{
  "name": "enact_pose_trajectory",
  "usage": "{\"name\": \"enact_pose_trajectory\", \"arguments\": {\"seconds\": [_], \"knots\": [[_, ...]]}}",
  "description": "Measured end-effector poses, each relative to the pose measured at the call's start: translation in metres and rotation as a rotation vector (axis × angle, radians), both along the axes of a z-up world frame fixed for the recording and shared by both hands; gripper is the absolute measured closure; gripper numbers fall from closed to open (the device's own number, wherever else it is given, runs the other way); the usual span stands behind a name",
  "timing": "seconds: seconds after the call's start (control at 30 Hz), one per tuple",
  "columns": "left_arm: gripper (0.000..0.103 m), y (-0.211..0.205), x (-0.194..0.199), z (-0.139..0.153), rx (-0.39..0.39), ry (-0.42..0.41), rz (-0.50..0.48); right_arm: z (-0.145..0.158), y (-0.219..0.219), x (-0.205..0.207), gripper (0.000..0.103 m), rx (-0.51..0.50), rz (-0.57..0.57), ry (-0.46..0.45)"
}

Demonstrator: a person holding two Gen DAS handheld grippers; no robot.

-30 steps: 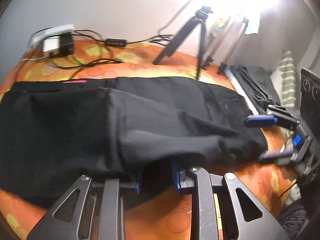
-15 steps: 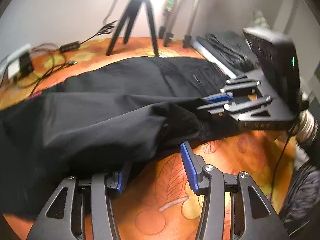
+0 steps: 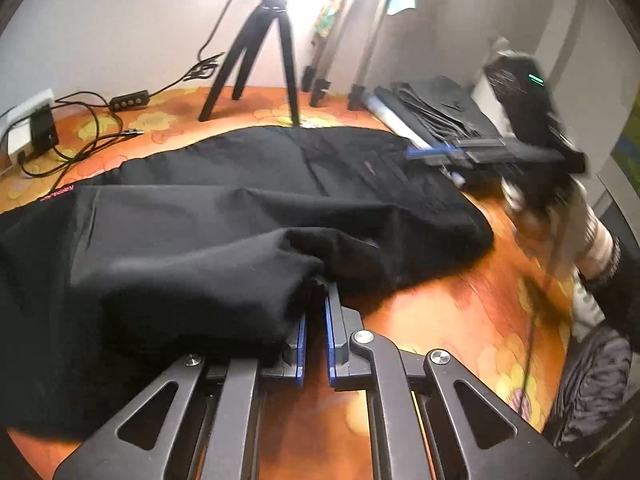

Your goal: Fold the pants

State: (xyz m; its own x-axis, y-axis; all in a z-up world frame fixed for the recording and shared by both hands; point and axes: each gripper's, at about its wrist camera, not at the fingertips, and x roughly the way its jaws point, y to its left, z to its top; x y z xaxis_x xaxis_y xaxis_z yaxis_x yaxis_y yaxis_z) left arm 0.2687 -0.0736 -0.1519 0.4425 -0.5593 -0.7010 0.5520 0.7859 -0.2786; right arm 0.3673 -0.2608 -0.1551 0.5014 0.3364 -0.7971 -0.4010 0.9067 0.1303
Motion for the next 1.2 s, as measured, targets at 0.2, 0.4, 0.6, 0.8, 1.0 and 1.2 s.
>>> {"name": "enact_pose_trajectory", "arguments": {"seconds": [0.2,0.4,0.6,0.8,1.0,1.2], "knots": [[0.097,0.011,-0.033,-0.002,-0.045,0.085,-0.033,-0.006,-0.039,0.017,0.066,-0.067,-0.186,0.013],[0.098,0.016,-0.049,-0.004,-0.060,0.133,-0.024,-0.013,-0.067,0.029,0.052,-0.092,-0.292,0.017],[0.098,0.014,-0.056,-0.002,-0.056,0.125,-0.036,-0.010,-0.104,0.042,0.048,0.029,-0.357,0.055],[0.098,0.010,-0.062,0.001,-0.032,0.097,-0.041,-0.027,-0.097,0.059,0.037,0.002,-0.374,0.100],[0.098,0.010,-0.060,-0.002,-0.034,0.094,-0.038,-0.031,-0.089,0.062,0.041,-0.013,-0.355,0.099],[0.098,0.012,-0.060,-0.004,-0.038,0.093,-0.034,-0.024,-0.087,0.050,0.066,0.008,-0.339,0.046]]}}
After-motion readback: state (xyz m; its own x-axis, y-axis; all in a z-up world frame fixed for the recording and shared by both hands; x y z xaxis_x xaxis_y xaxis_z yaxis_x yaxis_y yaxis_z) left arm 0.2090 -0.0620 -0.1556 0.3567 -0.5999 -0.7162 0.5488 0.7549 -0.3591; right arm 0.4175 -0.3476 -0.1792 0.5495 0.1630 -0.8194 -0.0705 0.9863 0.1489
